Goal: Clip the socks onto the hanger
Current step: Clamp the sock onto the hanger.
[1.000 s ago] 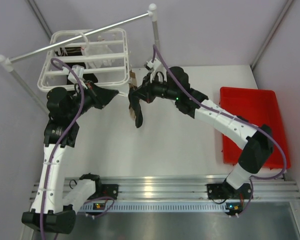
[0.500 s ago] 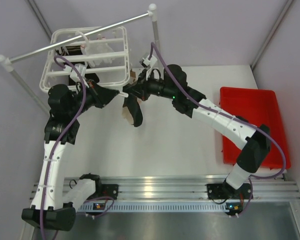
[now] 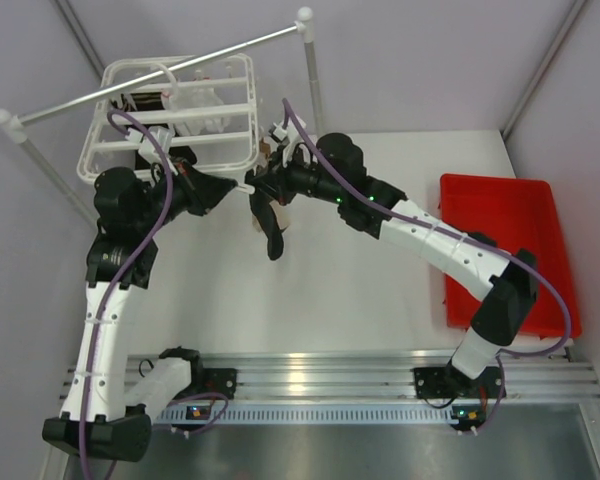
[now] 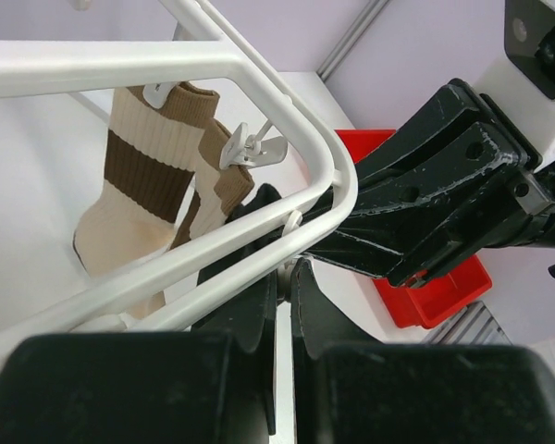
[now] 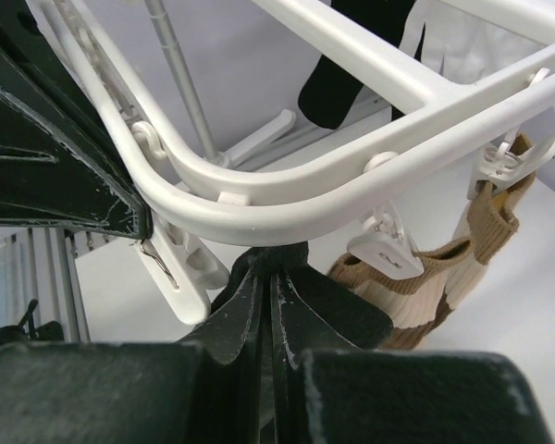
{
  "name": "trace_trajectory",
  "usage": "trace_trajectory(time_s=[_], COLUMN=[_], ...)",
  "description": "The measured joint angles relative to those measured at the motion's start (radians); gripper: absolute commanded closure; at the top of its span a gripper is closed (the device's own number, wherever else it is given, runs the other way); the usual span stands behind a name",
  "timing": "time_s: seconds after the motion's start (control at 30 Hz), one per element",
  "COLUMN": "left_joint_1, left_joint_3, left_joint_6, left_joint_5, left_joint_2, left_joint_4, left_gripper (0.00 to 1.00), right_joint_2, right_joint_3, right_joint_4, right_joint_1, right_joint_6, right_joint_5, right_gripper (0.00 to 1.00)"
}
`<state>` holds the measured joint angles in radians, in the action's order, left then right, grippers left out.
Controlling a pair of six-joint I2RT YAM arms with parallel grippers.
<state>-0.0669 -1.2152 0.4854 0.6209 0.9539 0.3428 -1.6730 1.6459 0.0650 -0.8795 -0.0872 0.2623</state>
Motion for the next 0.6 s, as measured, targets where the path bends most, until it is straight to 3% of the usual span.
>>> trace_trajectory(time_s=[0.6], left_joint_1=[0.000], left_joint_3=[-0.035], left_joint_6=[-0.088], left_joint_5=[-0.043], left_joint_2=[0.027], left_joint_4=[0.074], left_gripper=[1.00], right_joint_2=[-0.028], right_joint_3=[0.091], right_joint_4=[0.073], right_joint_1=[-0.024], right_joint_6=[0.039], right_joint_5=[-0.078], right_gripper=[1.00])
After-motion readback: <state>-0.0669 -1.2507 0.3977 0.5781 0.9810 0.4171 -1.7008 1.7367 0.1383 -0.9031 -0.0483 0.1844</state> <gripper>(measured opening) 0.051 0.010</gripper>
